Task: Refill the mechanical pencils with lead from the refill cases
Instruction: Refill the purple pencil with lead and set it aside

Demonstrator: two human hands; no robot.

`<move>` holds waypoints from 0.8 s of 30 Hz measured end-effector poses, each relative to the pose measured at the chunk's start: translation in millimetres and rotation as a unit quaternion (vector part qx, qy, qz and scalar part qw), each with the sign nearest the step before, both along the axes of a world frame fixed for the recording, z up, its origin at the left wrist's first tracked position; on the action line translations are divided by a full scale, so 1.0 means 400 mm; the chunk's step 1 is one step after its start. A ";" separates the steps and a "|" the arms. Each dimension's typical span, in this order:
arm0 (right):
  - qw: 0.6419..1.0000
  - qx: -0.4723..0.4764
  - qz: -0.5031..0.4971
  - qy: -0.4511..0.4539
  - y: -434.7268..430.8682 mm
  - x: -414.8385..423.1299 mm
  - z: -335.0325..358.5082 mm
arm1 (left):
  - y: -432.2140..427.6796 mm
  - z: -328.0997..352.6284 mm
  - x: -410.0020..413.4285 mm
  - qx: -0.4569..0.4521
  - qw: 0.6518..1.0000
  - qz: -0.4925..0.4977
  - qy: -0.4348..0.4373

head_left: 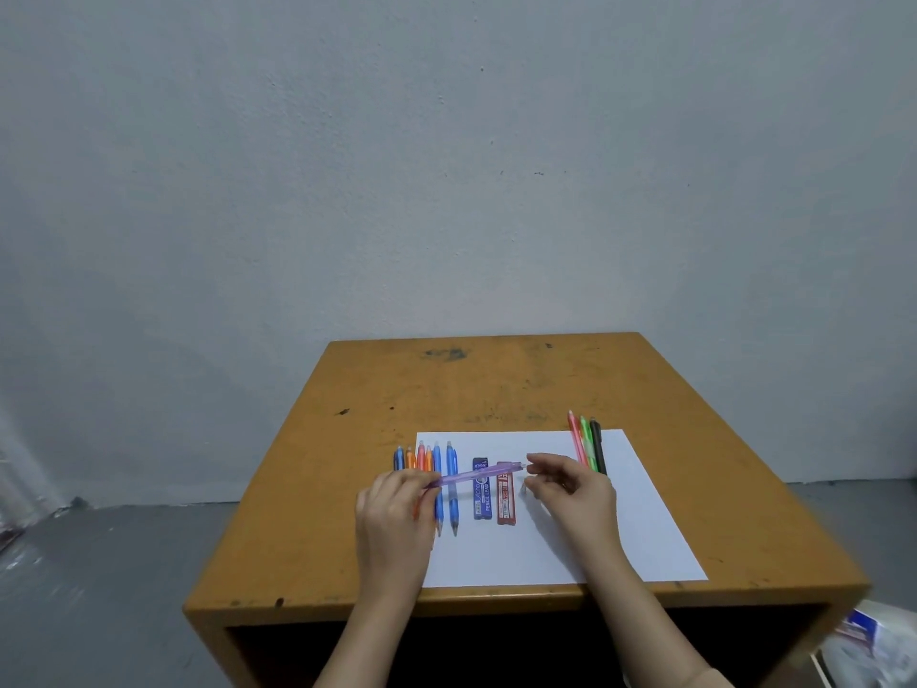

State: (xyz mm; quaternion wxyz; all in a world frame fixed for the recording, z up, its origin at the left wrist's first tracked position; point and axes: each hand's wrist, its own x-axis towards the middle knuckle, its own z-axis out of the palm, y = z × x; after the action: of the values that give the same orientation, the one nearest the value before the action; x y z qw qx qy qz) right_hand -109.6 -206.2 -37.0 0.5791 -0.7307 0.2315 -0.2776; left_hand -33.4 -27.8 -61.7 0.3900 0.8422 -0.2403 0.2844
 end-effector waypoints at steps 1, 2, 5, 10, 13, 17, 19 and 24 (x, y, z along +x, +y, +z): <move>0.999 0.034 0.002 -0.023 -0.002 -0.003 0.003 | 0.000 0.000 0.000 0.001 1.000 0.000 0.000; 0.997 0.059 0.004 -0.041 -0.004 -0.007 0.005 | -0.001 0.000 0.000 0.001 1.000 0.000 0.000; 0.995 0.076 0.020 -0.062 0.000 -0.014 0.013 | -0.002 -0.002 0.001 0.004 1.000 0.001 -0.001; 0.996 0.046 0.049 -0.051 0.014 -0.016 0.022 | -0.001 -0.009 0.004 0.012 1.000 -0.012 -0.013; 0.996 0.049 0.051 -0.049 0.019 -0.014 0.022 | -0.003 -0.010 0.006 0.014 0.999 -0.025 -0.042; 0.992 0.076 0.059 -0.077 0.026 -0.012 0.032 | -0.005 -0.014 0.005 0.014 0.996 -0.041 -0.076; 0.986 0.113 0.055 -0.111 0.031 -0.010 0.041 | -0.005 -0.013 0.003 0.012 0.995 -0.052 -0.086; 0.965 0.180 0.061 -0.181 0.067 -0.003 0.071 | -0.007 -0.010 -0.006 0.025 0.988 -0.082 -0.130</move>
State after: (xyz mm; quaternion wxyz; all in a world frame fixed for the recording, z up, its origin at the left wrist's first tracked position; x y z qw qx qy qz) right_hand -110.9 -179.6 -8.6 0.7490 -0.5647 0.1240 -0.3237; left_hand -35.7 -30.6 -65.6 0.3562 0.7848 -0.3646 0.3526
